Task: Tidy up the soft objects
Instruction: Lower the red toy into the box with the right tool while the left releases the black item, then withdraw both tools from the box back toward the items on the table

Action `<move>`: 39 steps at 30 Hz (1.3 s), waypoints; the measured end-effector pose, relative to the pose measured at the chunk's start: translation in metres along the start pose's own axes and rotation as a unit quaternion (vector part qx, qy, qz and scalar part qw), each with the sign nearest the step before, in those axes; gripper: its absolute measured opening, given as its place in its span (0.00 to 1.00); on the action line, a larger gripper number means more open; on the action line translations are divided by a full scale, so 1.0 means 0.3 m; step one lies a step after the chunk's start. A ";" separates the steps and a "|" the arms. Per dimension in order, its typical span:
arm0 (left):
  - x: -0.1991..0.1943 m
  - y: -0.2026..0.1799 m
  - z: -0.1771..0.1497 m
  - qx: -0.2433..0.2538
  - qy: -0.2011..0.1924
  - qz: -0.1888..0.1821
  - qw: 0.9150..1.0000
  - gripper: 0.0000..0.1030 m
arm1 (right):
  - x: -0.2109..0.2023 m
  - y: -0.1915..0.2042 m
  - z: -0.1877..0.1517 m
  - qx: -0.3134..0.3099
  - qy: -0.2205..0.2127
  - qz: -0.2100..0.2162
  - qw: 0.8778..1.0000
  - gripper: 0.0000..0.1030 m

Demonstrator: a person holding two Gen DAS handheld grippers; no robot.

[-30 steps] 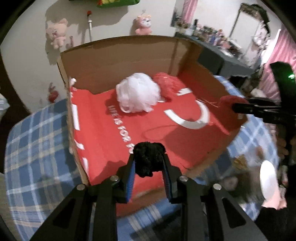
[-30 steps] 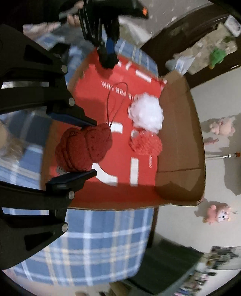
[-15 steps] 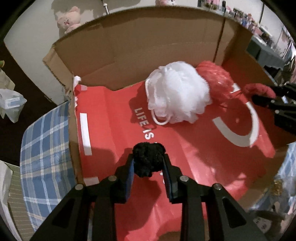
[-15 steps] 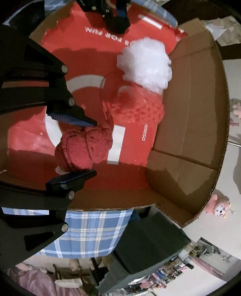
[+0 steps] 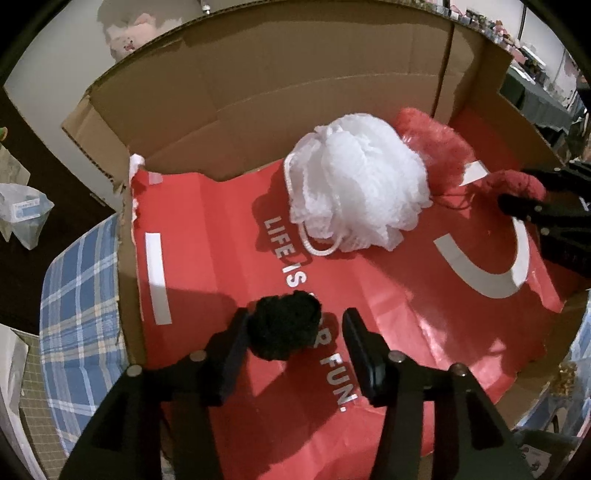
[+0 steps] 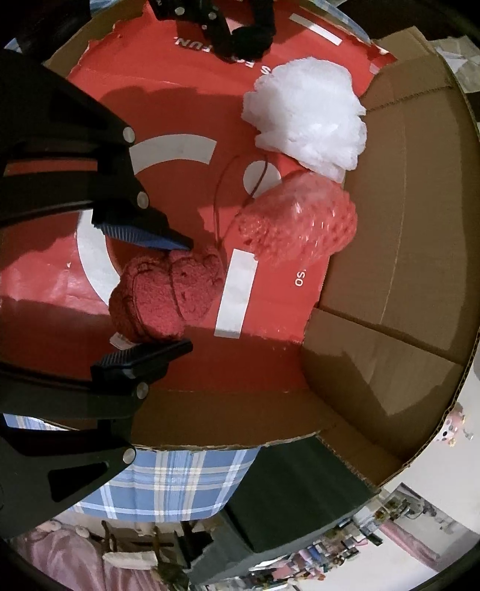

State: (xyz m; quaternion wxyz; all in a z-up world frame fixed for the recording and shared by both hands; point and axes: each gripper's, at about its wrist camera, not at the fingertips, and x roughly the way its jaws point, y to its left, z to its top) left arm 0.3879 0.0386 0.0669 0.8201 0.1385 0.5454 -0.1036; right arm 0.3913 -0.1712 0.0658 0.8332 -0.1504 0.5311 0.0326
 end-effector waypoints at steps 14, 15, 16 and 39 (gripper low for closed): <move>-0.170 -0.004 -0.045 -0.022 -0.040 -0.016 0.999 0.82 | -0.112 -0.002 -0.042 0.000 -0.032 0.012 0.999 0.55; -0.204 -0.001 -0.056 -0.027 -0.049 -0.022 0.998 0.83 | -0.138 -0.010 -0.052 0.004 -0.040 0.015 0.999 0.55; -0.228 0.002 -0.065 -0.033 -0.056 -0.027 0.998 0.85 | -0.179 -0.017 -0.065 0.009 -0.051 0.021 0.998 0.55; -0.889 -0.219 -0.606 -0.096 -0.346 -0.047 0.932 1.00 | -1.025 0.071 -0.720 0.027 -0.368 0.052 0.928 0.86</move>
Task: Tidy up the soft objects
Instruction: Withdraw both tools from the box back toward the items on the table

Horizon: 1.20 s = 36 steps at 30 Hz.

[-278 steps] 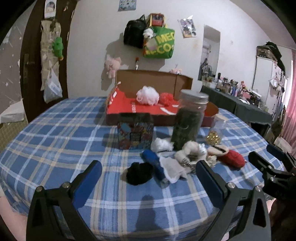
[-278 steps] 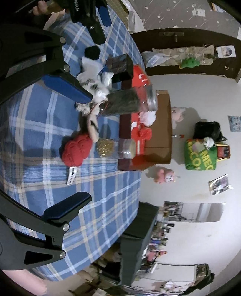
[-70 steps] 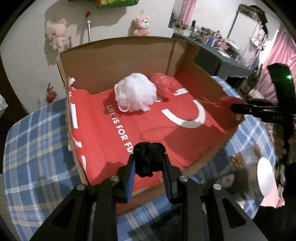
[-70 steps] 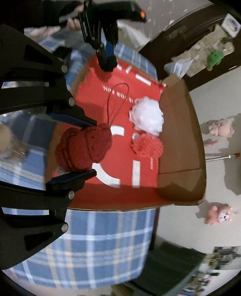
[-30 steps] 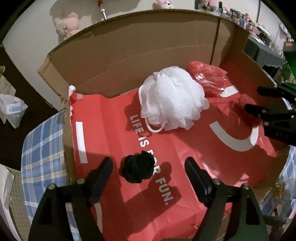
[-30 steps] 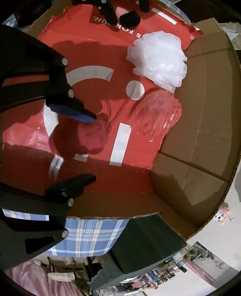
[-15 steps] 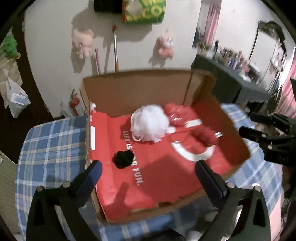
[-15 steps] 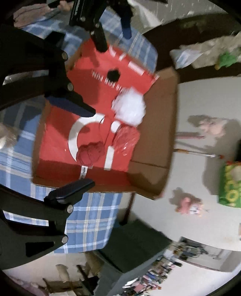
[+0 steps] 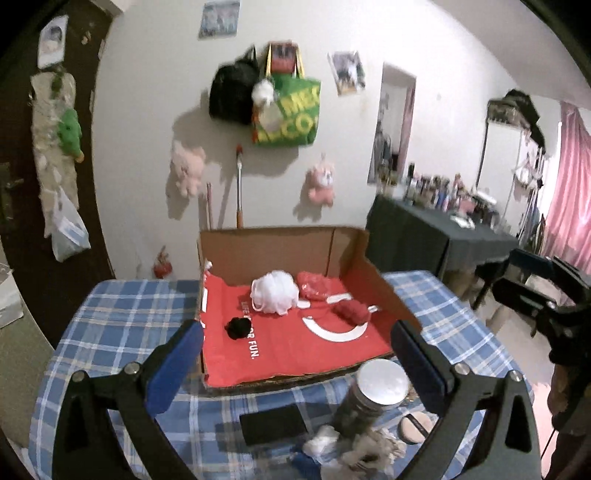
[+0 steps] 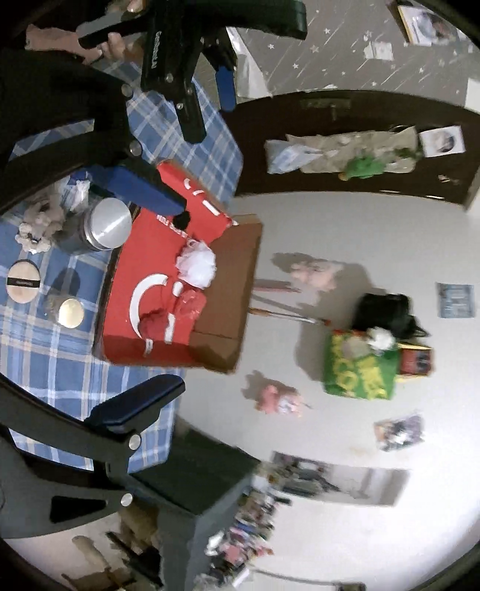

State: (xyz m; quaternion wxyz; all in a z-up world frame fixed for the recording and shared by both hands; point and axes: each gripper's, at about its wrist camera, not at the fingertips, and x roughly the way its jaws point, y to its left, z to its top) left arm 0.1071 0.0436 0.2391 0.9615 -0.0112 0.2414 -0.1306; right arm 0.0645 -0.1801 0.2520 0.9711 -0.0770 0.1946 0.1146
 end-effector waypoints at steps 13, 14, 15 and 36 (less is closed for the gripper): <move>-0.203 -0.097 -0.290 -0.013 -0.078 0.048 0.996 1.00 | -0.244 0.069 -0.302 0.034 -0.080 -0.037 0.996 0.86; -0.200 -0.102 -0.314 -0.018 -0.076 0.050 0.996 1.00 | -0.246 0.072 -0.320 0.036 -0.081 -0.042 0.995 0.86; -0.195 -0.108 -0.333 -0.021 -0.075 0.049 0.996 1.00 | -0.250 0.075 -0.339 0.036 -0.082 -0.047 0.995 0.86; 0.025 -0.113 -0.619 -0.039 0.048 0.059 0.996 1.00 | 0.013 0.068 -0.695 0.074 0.041 -0.056 0.995 0.86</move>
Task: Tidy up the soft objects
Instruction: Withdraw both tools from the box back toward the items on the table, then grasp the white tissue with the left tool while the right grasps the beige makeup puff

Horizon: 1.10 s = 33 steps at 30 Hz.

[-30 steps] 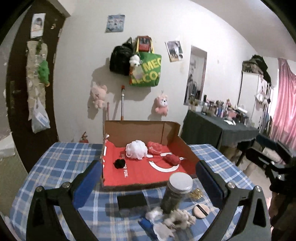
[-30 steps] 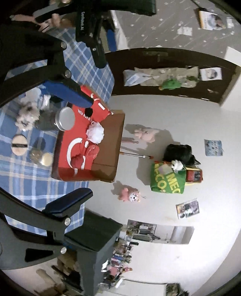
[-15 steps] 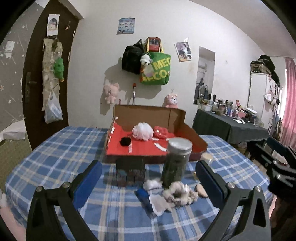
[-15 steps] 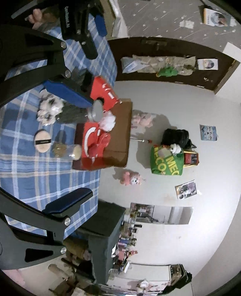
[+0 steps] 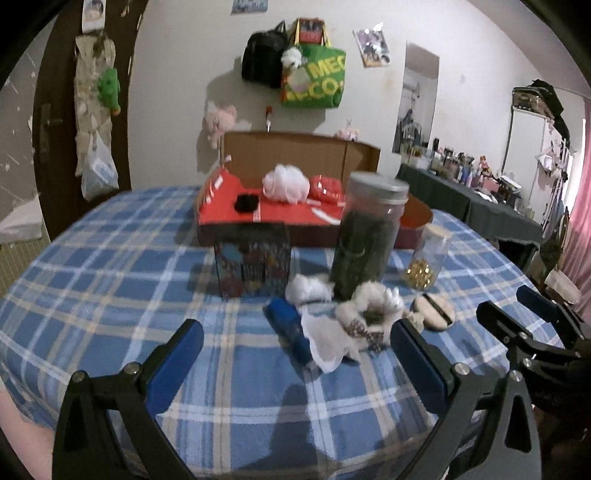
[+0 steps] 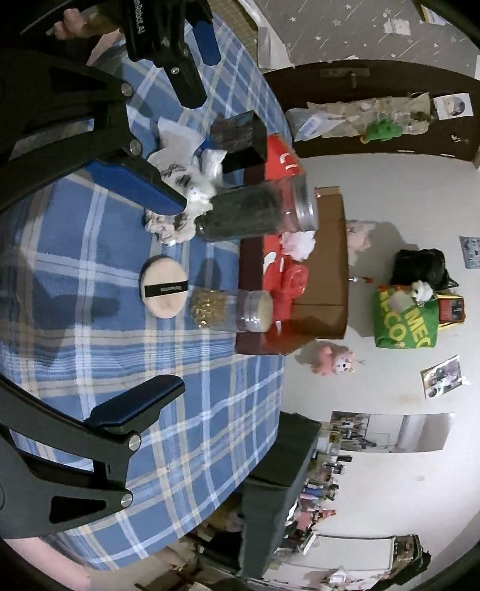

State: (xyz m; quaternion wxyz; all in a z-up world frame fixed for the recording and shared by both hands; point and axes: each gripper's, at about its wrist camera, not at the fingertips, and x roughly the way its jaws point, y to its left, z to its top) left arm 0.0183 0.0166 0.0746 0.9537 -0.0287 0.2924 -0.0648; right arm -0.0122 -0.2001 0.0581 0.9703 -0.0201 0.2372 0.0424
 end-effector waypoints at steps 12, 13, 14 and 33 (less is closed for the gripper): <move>0.088 0.011 0.008 -0.002 0.049 -0.023 0.999 1.00 | 0.104 -0.045 0.003 0.016 0.051 0.036 0.998 0.86; 0.098 0.015 0.009 -0.002 0.056 -0.021 0.998 1.00 | 0.117 -0.046 0.005 0.015 0.058 0.032 0.998 0.86; 0.108 0.020 0.009 -0.002 0.062 -0.018 0.998 0.99 | 0.129 -0.048 0.006 0.012 0.065 0.027 0.997 0.86; 0.193 0.003 0.021 0.043 0.128 -0.083 0.987 0.64 | 0.283 -0.062 0.043 0.003 0.146 0.061 0.987 0.86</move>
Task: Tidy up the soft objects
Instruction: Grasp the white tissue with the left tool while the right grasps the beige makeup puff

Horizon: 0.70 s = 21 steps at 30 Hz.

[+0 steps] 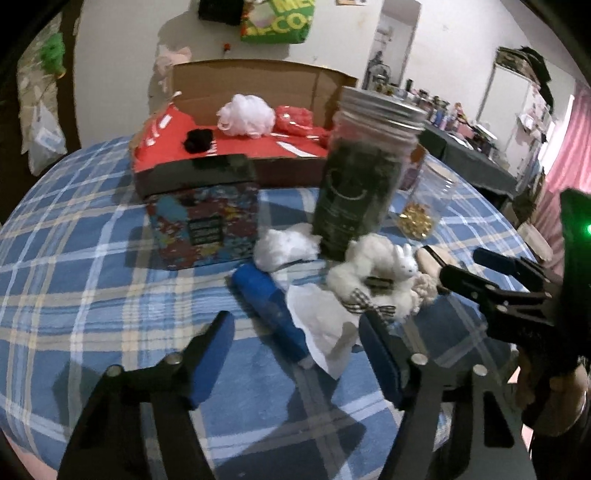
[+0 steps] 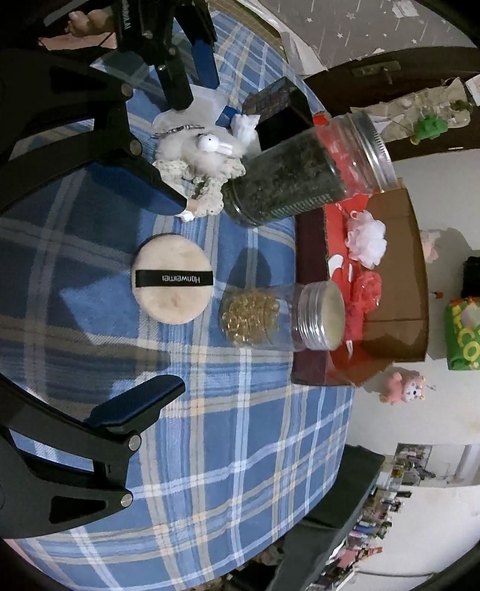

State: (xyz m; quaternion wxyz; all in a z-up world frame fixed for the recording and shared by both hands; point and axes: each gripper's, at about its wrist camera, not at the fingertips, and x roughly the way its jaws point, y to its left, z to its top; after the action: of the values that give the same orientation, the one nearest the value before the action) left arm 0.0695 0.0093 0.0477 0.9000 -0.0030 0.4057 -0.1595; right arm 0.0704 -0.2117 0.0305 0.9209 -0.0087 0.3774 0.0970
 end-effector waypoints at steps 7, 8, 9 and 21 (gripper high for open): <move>0.021 -0.030 -0.003 0.037 0.007 0.008 0.999 0.46 | 0.033 0.014 0.004 -0.014 0.010 0.025 1.000 0.56; 0.017 -0.029 -0.002 0.037 0.003 0.008 0.999 0.40 | 0.040 0.011 0.000 -0.009 0.016 0.036 0.999 0.49; 0.014 -0.025 -0.002 0.034 0.001 0.007 0.999 0.35 | 0.043 0.009 -0.004 -0.006 0.019 0.043 0.999 0.48; -0.049 -0.018 0.027 0.022 -0.029 -0.012 0.999 0.10 | -0.039 0.017 0.003 -0.009 -0.025 0.058 0.998 0.27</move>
State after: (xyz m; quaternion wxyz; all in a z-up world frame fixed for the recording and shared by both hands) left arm 0.0648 0.0073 0.0645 0.9091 0.0073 0.3759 -0.1791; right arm 0.0621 -0.2087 0.0396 0.9226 0.0077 0.3536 0.1539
